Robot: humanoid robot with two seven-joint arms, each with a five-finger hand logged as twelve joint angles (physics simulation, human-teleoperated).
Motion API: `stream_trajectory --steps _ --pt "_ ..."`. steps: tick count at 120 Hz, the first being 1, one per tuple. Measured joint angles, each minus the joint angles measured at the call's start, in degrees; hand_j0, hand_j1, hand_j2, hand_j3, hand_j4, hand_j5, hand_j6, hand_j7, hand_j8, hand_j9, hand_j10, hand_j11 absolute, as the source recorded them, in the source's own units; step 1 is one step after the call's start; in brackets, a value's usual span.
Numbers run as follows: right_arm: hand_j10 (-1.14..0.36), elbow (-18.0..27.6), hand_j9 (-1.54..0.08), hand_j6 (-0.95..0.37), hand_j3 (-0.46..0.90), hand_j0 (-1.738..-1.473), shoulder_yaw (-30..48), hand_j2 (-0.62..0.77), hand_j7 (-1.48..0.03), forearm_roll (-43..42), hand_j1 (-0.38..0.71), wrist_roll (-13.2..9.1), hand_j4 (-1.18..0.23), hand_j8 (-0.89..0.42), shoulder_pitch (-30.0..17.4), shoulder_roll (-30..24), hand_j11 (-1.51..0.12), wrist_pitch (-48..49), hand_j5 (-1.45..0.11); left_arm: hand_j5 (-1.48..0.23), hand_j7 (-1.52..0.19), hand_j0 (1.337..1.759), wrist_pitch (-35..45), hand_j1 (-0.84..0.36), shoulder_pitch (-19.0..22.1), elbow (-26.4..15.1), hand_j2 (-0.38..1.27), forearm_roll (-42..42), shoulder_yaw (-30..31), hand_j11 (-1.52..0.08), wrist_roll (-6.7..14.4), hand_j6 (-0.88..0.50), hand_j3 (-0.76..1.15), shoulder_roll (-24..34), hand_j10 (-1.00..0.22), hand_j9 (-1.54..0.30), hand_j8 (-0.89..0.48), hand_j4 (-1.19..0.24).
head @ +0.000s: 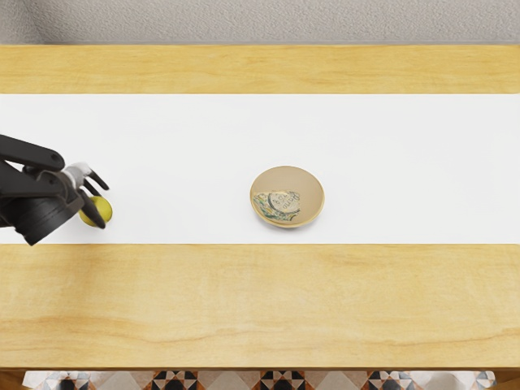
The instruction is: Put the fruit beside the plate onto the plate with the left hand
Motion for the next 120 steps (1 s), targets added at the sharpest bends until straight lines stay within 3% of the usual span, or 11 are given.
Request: stream_trajectory --steps 37,78,97,120 --pt "-0.04 0.0 -0.05 -0.04 0.0 -1.658 0.0 -0.01 -0.05 0.0 -0.31 0.0 -0.04 -0.04 0.0 0.0 -0.05 0.0 -0.05 -0.67 -0.68 1.654 0.0 -0.22 0.6 0.2 0.04 0.2 0.2 -0.68 0.0 -0.49 0.0 0.1 -0.49 -0.68 -0.49 -0.49" --pt "-0.04 0.0 -0.05 -0.04 0.0 -1.658 0.0 -0.01 -0.05 0.0 -0.31 0.0 -0.04 -0.04 0.0 0.0 -0.05 0.0 -0.05 -0.86 -0.85 1.645 -0.4 -0.29 0.6 0.2 0.1 0.4 0.2 -0.87 0.0 -0.35 0.0 0.1 -0.56 -0.86 -0.39 -0.56" --pt "-0.04 0.0 -0.05 -0.04 0.0 -1.658 0.0 -0.01 -0.05 0.0 -0.31 0.0 -0.04 -0.04 0.0 0.0 -0.05 0.0 -0.05 -0.86 -0.86 1.65 -0.2 -0.29 0.3 0.1 0.27 0.1 0.1 -0.87 0.1 -0.41 0.0 0.1 -0.61 -0.87 -0.44 -0.62" --pt "-0.04 0.0 -0.05 -0.04 0.0 -1.658 0.0 -0.01 -0.05 0.0 -0.31 0.0 -0.04 -0.04 0.0 0.0 -0.05 0.0 -0.05 -0.86 -0.86 1.654 -0.2 -0.29 0.2 0.1 0.33 0.0 0.0 -0.87 0.1 -0.43 0.0 0.1 -0.63 -0.87 -0.47 -0.64"
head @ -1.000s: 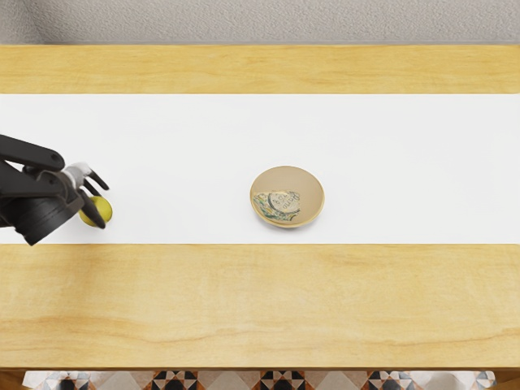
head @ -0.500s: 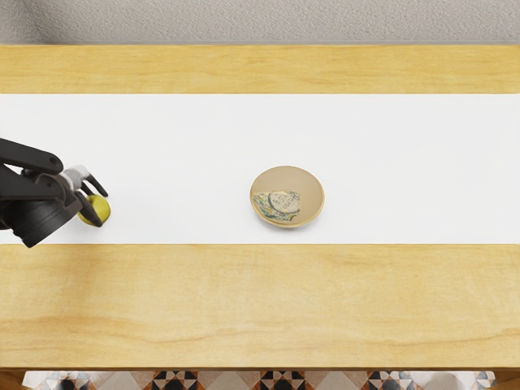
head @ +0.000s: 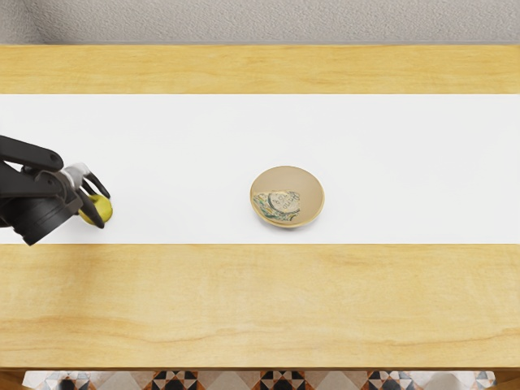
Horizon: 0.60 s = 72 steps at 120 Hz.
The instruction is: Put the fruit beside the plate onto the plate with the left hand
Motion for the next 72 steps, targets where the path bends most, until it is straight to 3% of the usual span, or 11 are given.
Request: stream_trajectory --steps 49,72 --pt "-0.04 0.0 -0.05 -0.04 0.0 -1.658 0.0 -0.01 -0.05 0.0 -0.31 0.0 -0.04 -0.04 0.0 0.0 -0.05 0.0 -0.05 -0.87 -0.85 1.656 -0.1 -0.3 -2.0 -0.1 0.34 -0.1 -0.5 -0.86 0.0 -0.44 0.0 -0.8 -0.64 -0.86 -0.48 -0.64" --pt "-0.04 0.0 -0.05 -0.04 0.0 -1.658 0.0 -0.01 -0.05 0.0 -0.31 0.0 -0.04 -0.04 0.0 0.0 -0.05 0.0 -0.05 -0.87 -0.86 1.656 -0.1 -0.29 -3.6 0.0 0.35 -0.4 -0.8 -0.86 0.1 -0.44 0.0 -4.2 -0.64 -0.86 -0.48 -0.64"
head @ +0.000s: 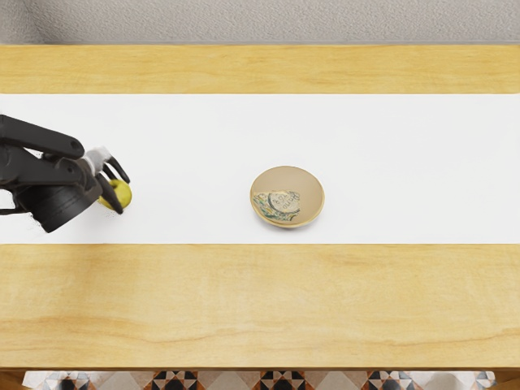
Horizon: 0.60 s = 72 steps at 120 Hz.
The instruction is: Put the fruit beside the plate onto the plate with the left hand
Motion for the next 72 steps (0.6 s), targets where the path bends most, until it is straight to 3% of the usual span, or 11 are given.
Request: stream_trajectory --steps 72 --pt "-0.04 0.0 -0.05 -0.04 0.0 -1.658 0.0 -0.01 -0.05 0.0 -0.31 0.0 -0.04 -0.04 0.0 0.0 -0.05 0.0 -0.05 -0.87 -0.86 1.656 0.5 -0.28 -3.8 0.1 0.33 -1.9 -2.3 -0.87 0.3 -0.45 0.0 -8.1 -0.64 -0.86 -0.49 -0.64"
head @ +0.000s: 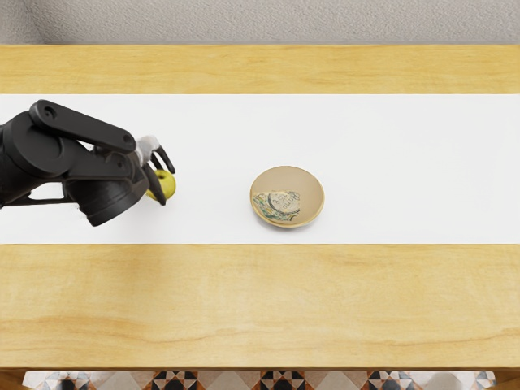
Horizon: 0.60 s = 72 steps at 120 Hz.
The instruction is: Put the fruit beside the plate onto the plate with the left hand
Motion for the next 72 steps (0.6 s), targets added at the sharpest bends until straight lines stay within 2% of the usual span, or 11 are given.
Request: stream_trajectory --steps 72 --pt "-0.04 0.0 -0.05 -0.04 0.0 -1.658 0.0 -0.01 -0.05 0.0 -0.31 0.0 -0.04 -0.04 0.0 0.0 -0.05 0.0 -0.05 -0.87 -0.86 1.656 0.4 -0.26 -2.1 1.2 0.31 -1.1 -2.3 -0.87 0.6 -0.46 0.0 -6.6 -0.64 -0.87 -0.5 -0.64"
